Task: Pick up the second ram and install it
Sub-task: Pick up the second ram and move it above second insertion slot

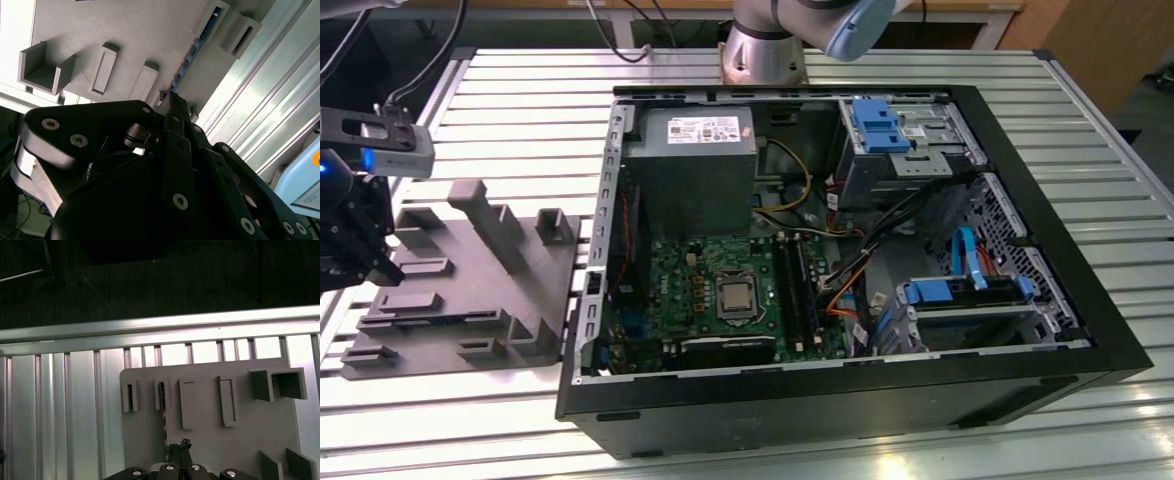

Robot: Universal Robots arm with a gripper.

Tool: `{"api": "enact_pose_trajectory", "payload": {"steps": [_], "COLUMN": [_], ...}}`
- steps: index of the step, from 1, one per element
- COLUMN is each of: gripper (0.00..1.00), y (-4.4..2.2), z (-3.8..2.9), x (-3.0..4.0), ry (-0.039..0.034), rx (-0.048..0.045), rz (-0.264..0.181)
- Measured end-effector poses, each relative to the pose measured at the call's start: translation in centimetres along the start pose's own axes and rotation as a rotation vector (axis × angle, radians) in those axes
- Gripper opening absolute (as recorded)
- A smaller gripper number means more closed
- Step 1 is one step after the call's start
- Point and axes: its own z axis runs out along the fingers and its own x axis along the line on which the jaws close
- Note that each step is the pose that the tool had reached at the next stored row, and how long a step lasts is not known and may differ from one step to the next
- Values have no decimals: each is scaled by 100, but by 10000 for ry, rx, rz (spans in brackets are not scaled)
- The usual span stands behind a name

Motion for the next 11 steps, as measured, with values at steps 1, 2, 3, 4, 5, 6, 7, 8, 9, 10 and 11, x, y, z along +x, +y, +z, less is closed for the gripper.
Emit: {"api": "enact_pose_trajectory", "payload": {"steps": [1,2,3,4,5,6,7,8,9,10,11], "gripper": [11,11,11,11,11,11,11,11,11,11,11], "y": [0,0,0,-1,-1,-1,-1,-1,-1,-1,-1], "z": [2,5,7,10,13,15,18,21,24,27,31], "x": [0,0,0,0,0,0,0,0,0,0,0], "ry": [0,0,0,-1,-1,-1,0,-1,0,0,-1], "rx": [-1,0,0,1,1,0,1,1,1,1,1], "rz": [0,0,1,0,0,0,0,0,0,0,0]}}
